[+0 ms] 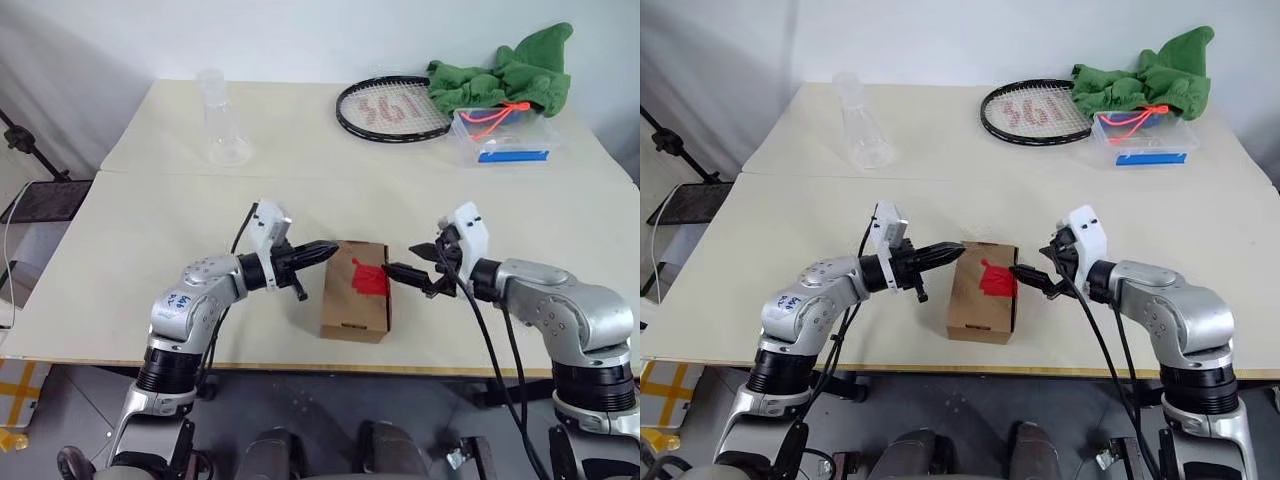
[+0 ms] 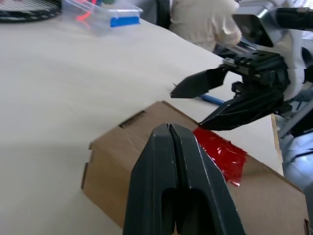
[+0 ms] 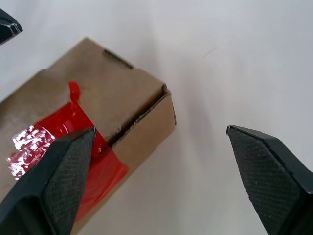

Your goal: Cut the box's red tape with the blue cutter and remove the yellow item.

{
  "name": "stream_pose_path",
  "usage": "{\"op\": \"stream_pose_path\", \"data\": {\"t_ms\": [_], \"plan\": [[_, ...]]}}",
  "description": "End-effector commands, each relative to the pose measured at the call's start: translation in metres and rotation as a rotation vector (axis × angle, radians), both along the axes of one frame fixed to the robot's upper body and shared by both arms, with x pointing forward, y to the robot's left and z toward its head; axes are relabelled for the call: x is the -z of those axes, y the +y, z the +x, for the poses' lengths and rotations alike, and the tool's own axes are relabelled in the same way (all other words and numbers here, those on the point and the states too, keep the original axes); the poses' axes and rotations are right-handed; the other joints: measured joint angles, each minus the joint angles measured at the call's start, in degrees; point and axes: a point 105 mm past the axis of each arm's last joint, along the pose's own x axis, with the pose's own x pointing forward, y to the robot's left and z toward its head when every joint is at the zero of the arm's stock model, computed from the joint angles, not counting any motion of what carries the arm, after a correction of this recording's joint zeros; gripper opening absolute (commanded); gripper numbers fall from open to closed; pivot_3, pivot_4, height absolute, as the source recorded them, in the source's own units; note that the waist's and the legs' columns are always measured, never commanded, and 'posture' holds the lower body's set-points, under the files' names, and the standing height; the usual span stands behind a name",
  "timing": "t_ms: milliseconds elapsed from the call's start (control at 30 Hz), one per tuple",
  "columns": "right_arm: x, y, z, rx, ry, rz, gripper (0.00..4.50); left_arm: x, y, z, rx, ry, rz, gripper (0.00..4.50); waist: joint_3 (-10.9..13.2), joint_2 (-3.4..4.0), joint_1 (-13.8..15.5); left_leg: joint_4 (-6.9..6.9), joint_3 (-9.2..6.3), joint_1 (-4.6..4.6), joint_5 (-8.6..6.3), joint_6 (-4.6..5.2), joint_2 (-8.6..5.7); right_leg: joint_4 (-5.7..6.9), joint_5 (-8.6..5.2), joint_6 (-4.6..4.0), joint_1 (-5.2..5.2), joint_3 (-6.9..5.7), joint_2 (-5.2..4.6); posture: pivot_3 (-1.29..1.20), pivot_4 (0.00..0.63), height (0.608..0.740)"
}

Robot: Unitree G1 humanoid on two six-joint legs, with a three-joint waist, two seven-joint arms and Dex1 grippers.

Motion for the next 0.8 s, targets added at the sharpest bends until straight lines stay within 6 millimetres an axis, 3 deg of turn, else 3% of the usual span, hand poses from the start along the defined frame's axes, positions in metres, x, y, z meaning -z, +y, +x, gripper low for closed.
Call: {"op": "stream_pose_path", "data": {"t_ms": [33,367,800], "plan": [[0.0,-0.003,0.004,0.011,-0.022,-0.041,4.47,0.0,-0.008,-0.002,0.046,-0.032,0.018,0.0,0.0,-0.02,-0.1,0.0,0.01,0.0,0.0,0.0,0.0,-0.01,0.0,0.0,0.0,0.0,0.0,0.0,0.15,0.74],[0.001,-0.009,0.002,0.034,-0.022,-0.061,4.47,0.025,-0.009,-0.009,0.132,-0.025,0.156,0.0,0.0,-0.02,0.0,0.0,0.0,0.01,0.0,0.0,0.02,-0.03,0.0,0.01,0.02,0.0,0.0,0.0,0.15,0.74],[0.013,-0.025,-0.006,0.066,0.01,-0.117,4.47,0.033,-0.006,-0.011,0.158,-0.025,0.198,0.0,0.0,-0.02,1.4,0.01,-0.07,0.02,-0.02,0.03,0.0,-0.14,0.01,0.01,0.11,0.0,-0.05,0.0,0.15,0.74]]}}
